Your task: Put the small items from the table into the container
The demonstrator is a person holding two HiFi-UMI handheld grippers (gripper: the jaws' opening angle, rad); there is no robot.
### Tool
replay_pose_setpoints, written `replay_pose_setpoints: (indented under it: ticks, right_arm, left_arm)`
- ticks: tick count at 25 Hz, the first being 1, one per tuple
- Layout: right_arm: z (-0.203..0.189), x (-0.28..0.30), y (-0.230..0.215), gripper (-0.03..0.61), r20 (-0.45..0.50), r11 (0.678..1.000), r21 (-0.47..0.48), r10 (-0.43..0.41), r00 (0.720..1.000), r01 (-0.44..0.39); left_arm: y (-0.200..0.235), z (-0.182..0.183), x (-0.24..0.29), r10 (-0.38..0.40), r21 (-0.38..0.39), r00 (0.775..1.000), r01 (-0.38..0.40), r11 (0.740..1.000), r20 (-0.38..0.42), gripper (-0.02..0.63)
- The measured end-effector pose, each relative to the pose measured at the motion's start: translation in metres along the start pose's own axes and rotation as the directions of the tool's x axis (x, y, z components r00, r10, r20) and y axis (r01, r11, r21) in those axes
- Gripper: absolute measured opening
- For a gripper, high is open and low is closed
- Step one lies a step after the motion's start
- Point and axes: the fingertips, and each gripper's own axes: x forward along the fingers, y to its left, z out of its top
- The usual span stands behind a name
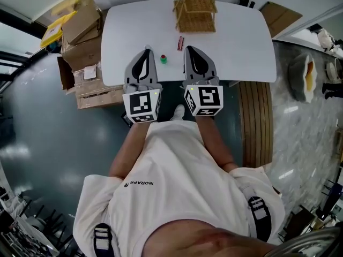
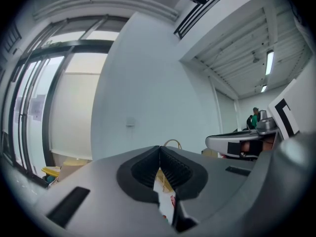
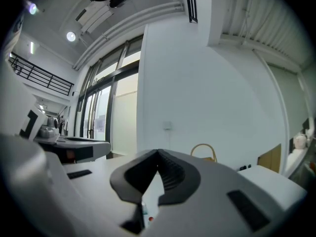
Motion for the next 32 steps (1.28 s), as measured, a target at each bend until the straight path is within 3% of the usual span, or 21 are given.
replay_pose_setpoints:
  ticks: [7,14,21,29,32]
  right_arm:
    - [-0.008,0.021,-0.023,0.012,-0.018,0.998,-0.001,0.062,0.998,-0.062]
    - [-0.018,0.05,-0.027,0.012,-0.052,0.997,0.017,0.071,0.996,-0.07]
    - [-0.027,0.082,-0.018,0.012,-0.091,0.991,0.029,0.133,0.987,-0.131]
    - [-0.059,0.123,-0.011,0.012,-0.186,0.989,0.017,0.145,0.972,-0.144]
    - [-0.073,0.14,0.0,0.014,-0.229,0.983,0.013,0.182,0.956,-0.184]
  left_arm:
    - [-0.006,-0.003,0.03,0.052,-0.006,0.999,-0.052,0.999,-0.012,0.004]
    - [0.01,-0.006,0.052,0.049,-0.014,0.998,-0.049,0.999,-0.026,0.005]
    - [0.029,-0.015,0.072,0.044,-0.027,0.998,-0.045,0.999,-0.034,0.004]
    - [0.056,-0.023,0.084,0.045,-0.031,0.998,-0.046,0.998,-0.038,0.005]
    - [0.065,-0.028,0.089,0.052,-0.04,0.998,-0.054,0.998,-0.044,0.005]
